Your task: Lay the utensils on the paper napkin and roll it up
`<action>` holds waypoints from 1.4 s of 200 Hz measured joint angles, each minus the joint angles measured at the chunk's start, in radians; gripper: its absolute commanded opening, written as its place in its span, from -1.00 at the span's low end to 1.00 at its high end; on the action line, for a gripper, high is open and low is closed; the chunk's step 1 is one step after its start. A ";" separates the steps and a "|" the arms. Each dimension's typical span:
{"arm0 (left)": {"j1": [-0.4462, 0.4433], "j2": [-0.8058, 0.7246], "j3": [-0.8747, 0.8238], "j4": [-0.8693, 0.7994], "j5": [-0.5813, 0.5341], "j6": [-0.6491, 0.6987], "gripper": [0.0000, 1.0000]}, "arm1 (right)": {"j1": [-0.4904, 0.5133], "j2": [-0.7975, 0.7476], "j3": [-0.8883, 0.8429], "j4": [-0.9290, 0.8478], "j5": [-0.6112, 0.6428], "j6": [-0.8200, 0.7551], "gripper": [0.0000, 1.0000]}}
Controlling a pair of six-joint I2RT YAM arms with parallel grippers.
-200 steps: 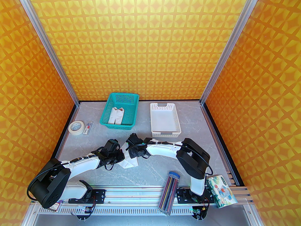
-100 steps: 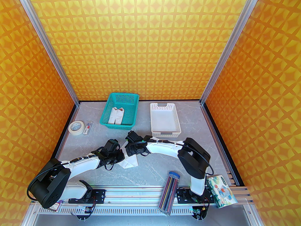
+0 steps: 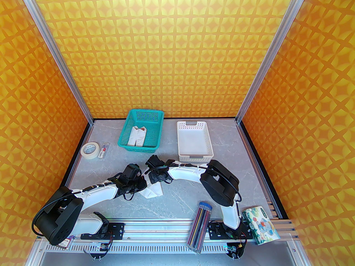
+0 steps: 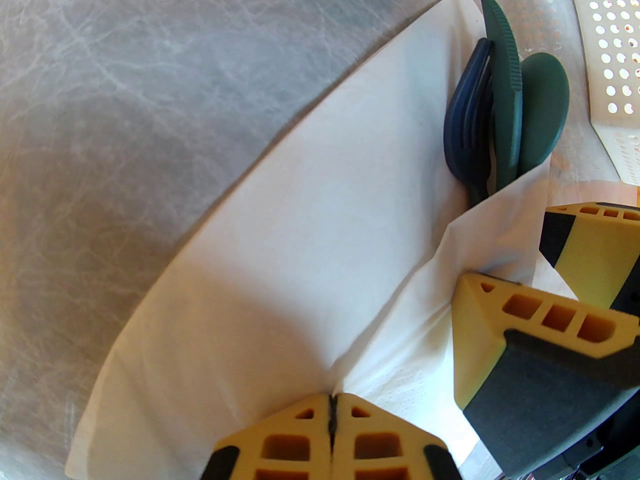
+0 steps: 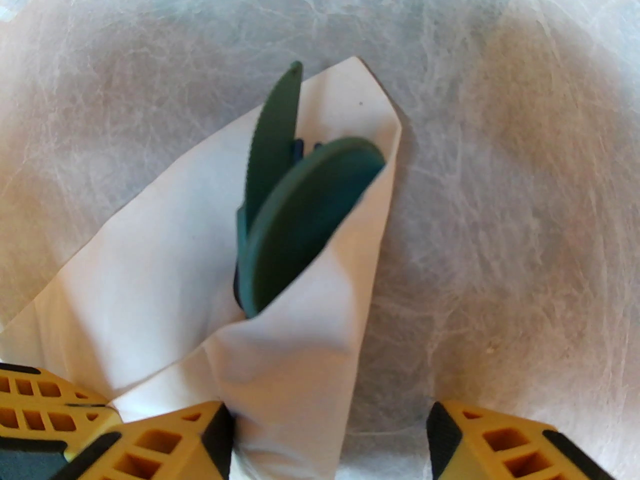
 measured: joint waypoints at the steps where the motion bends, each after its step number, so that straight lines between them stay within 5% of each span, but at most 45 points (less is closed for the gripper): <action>1: 0.000 0.000 0.000 0.000 0.000 0.000 -1.00 | 0.000 0.000 0.000 0.000 0.000 0.000 0.31; 92: 0.000 0.005 -0.001 0.014 0.000 -0.008 -1.00 | -0.034 -0.037 -0.033 0.025 -0.048 -0.003 0.30; 165: 0.000 0.005 -0.001 0.014 0.000 -0.008 -1.00 | -0.075 -0.225 -0.186 0.118 -0.200 -0.008 0.46; 200: 0.000 0.005 -0.001 0.014 0.000 -0.008 -1.00 | -0.080 -0.221 -0.215 0.132 -0.244 -0.006 0.27; 280: 0.000 0.005 -0.001 0.013 0.000 -0.008 -1.00 | -0.061 -0.130 -0.167 0.132 -0.271 -0.008 0.28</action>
